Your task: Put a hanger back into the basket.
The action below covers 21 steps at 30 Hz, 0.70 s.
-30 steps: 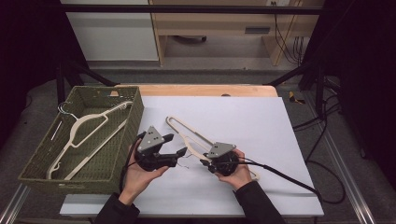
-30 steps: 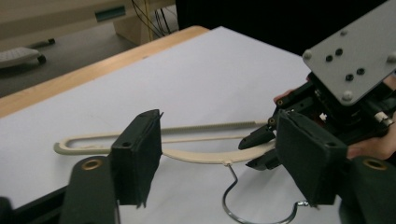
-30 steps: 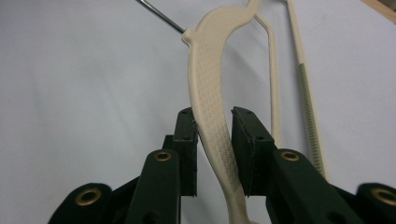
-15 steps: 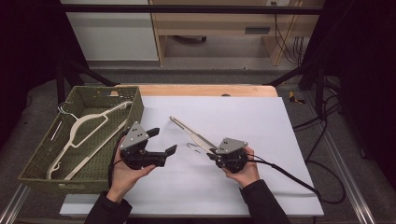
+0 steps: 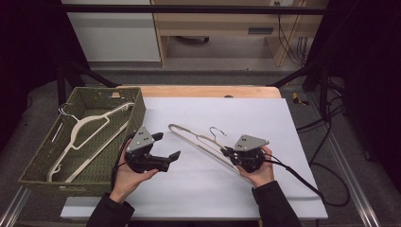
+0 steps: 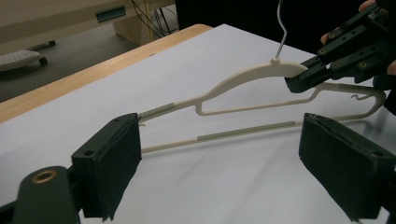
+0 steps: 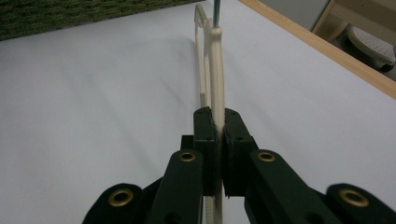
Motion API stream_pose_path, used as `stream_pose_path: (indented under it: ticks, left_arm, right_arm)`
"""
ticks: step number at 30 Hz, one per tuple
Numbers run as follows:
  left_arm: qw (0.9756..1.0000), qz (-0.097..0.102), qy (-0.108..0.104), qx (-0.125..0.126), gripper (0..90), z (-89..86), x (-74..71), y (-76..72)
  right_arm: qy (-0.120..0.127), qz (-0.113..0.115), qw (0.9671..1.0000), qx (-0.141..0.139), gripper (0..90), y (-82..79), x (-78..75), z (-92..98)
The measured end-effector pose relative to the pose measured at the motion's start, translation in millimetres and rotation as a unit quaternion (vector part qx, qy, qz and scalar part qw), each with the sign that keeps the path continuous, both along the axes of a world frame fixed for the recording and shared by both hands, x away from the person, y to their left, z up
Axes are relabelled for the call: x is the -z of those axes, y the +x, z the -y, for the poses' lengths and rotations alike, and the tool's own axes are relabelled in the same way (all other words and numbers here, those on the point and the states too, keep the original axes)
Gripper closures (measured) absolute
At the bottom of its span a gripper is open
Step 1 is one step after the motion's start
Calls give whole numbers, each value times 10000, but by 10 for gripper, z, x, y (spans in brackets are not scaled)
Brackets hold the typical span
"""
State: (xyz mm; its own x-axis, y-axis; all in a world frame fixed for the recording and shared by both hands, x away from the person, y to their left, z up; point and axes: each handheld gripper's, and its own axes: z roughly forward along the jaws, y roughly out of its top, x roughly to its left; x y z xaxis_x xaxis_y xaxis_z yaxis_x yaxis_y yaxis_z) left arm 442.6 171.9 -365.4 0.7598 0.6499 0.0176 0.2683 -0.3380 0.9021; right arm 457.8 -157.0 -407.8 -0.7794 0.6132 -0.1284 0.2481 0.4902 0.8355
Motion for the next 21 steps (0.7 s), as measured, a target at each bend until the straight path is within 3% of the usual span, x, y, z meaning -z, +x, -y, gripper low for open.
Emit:
stream_pose_path:
  ticks: [5,8,14,21]
  left_arm:
    - [9999,-66,81,132,133,41,28,7]
    - [9995,-118,181,217,136,97,65,16]
    - [9981,-224,381,418,171,210,148,33]
    - [9950,-366,592,716,313,306,235,49]
  right_arm:
    - [279,-141,9989,-338,870,-36,-49,-2]
    - [324,-236,9977,-554,870,-79,-86,-46]
    - [550,-474,9916,-1073,870,-124,-117,-137]
    - [572,-611,9857,-1461,869,-181,-151,-222]
